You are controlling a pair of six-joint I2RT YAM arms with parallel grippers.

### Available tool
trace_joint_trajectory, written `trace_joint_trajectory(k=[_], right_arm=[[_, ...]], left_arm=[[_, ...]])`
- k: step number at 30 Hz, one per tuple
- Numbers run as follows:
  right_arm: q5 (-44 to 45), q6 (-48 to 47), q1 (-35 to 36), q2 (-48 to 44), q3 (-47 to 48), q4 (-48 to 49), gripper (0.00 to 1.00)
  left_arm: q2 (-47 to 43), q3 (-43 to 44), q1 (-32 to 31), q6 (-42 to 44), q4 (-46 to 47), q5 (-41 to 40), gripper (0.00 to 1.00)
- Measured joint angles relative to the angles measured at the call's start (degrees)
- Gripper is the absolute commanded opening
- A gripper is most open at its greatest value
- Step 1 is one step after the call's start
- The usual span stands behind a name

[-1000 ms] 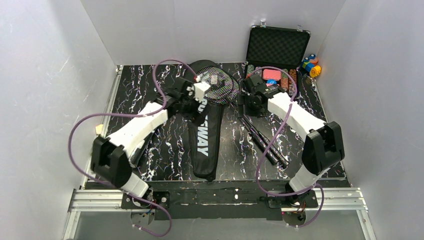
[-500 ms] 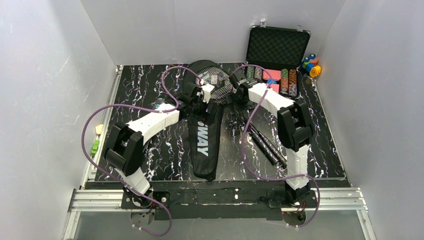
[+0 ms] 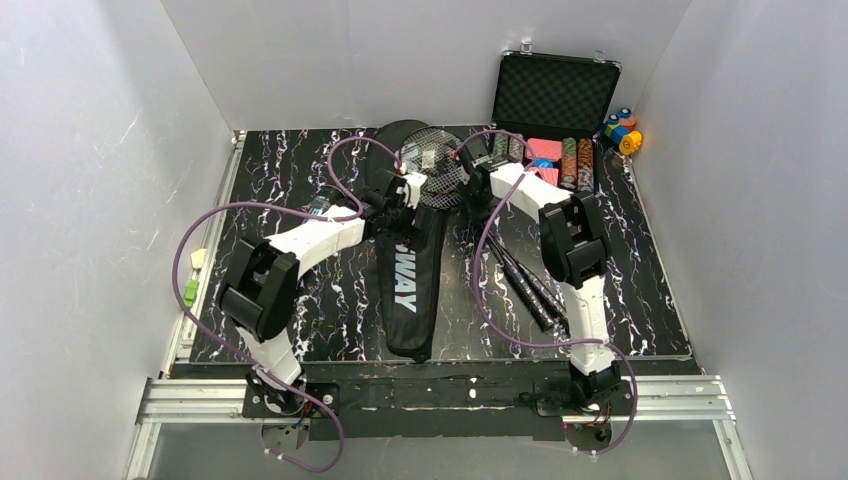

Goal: Pack up the badminton gear

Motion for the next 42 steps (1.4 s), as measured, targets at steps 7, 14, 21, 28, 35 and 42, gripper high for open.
trace_joint_trajectory(k=[7, 14, 21, 28, 35, 42], right_arm=[[-2.12, 1.44, -2.01, 0.13, 0.0, 1.11, 0.13], [-2.21, 3.72, -2.05, 0.15, 0.0, 1.25, 0.13], [-2.95, 4.98, -2.08, 0.15, -0.2, 1.62, 0.1], [-3.5, 5.68, -2.29, -0.15, -1.03, 2.51, 0.06], [-3.72, 6.27, -2.34, -0.85, -2.29, 3.67, 0.02], [-4.39, 7.5, -2.34, -1.07, -2.49, 3.5, 0.01]], left_arm=[[7.74, 1.49, -0.63, -2.03, 1.92, -0.61, 0.95], [14.67, 7.39, -5.31, -2.99, 4.85, -1.77, 0.83], [15.43, 7.96, -7.17, -2.47, 5.49, -3.02, 0.56], [14.43, 4.61, -7.15, -1.38, 8.98, -4.26, 0.26], [13.94, 3.52, -7.41, -0.33, 9.97, -5.22, 0.0], [12.46, 2.32, -7.23, 1.88, 8.76, -7.43, 0.0]])
